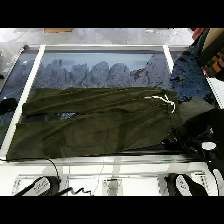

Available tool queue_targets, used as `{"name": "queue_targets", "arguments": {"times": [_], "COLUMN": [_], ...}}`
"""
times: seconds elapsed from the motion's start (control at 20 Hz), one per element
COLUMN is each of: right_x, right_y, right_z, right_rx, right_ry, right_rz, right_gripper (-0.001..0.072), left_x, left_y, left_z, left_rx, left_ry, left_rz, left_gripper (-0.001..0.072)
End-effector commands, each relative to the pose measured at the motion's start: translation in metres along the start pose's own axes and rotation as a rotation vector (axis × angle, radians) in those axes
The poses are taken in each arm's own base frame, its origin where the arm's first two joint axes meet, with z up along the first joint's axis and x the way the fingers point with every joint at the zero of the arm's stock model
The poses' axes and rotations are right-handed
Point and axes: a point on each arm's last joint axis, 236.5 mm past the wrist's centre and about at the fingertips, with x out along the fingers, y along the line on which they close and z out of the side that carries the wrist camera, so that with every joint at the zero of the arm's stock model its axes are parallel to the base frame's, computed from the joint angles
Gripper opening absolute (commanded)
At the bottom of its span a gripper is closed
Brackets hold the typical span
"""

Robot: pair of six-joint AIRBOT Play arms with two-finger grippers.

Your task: Fold the clothes and pants, and hang the long-sleeved shirts on hangers.

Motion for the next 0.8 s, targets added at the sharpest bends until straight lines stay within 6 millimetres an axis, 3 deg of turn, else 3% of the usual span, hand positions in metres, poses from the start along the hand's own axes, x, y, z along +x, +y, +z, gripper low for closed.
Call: {"name": "queue_targets", "arguments": {"times": [0.0,0.15,0.35,0.65,0.75], "right_x": [0.006,0.002,-0.013,-0.061,-0.07], "right_y": [0.012,0.022,0.041,0.066,0.067], "right_z": [0.001,-0.006,-0.006,-0.004,-0.001], "right_rx": [-0.105,-0.202,-0.316,-0.472,-0.509], "right_ry": [-0.003,0.039,0.035,-0.08,-0.113], "right_rz": [0.058,0.087,0.141,0.195,0.187], "right_gripper": [0.0384,0.0197,0.0037,0.0036,0.0035], "left_x": [0.0,-0.001,-0.009,-0.028,-0.026], "left_y": [-0.003,-0.005,0.008,0.05,0.056], "left_z": [-0.009,-0.024,-0.05,-0.091,-0.111], "left_rx": [-0.022,-0.028,-0.11,-0.274,-0.321], "left_ry": [0.04,0.099,0.197,0.303,0.34], "left_rz": [-0.013,-0.029,-0.034,-0.01,-0.012], "left_gripper": [0.0459,0.046,0.0459,0.0461,0.0461]}}
